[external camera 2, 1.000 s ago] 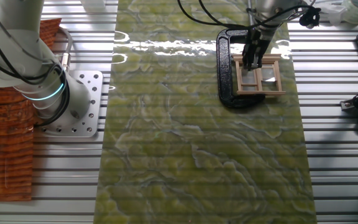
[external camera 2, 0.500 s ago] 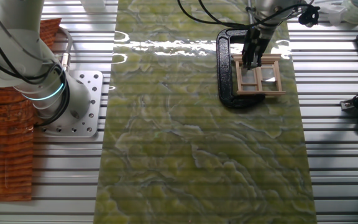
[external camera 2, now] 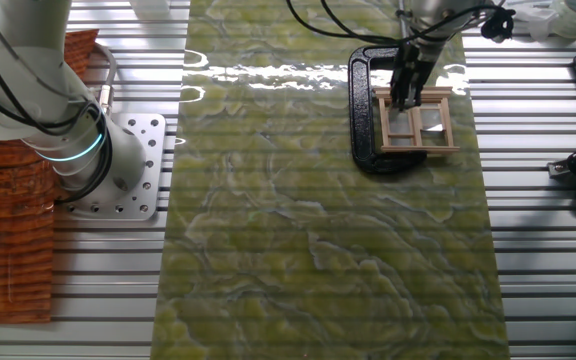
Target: Close a sliding window
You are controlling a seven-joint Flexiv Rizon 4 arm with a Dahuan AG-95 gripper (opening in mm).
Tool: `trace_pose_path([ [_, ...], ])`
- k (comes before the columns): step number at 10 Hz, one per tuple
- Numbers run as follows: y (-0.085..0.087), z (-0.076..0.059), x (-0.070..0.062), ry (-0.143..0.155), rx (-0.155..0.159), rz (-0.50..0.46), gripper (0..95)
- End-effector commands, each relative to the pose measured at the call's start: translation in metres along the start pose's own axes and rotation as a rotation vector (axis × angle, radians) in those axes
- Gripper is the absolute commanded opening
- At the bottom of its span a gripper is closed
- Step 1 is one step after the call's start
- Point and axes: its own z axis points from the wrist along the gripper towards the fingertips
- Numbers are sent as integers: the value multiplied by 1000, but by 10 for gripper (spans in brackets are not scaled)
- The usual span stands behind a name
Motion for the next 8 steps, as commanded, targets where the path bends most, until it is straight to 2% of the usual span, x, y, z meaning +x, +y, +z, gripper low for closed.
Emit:
trace_pose_path([
  [1,0,-1,-1,0,3,4,0],
  [4,-11,-7,-9,7,16,-19,0],
  [8,-35,-4,-13,8,26,-51,0],
])
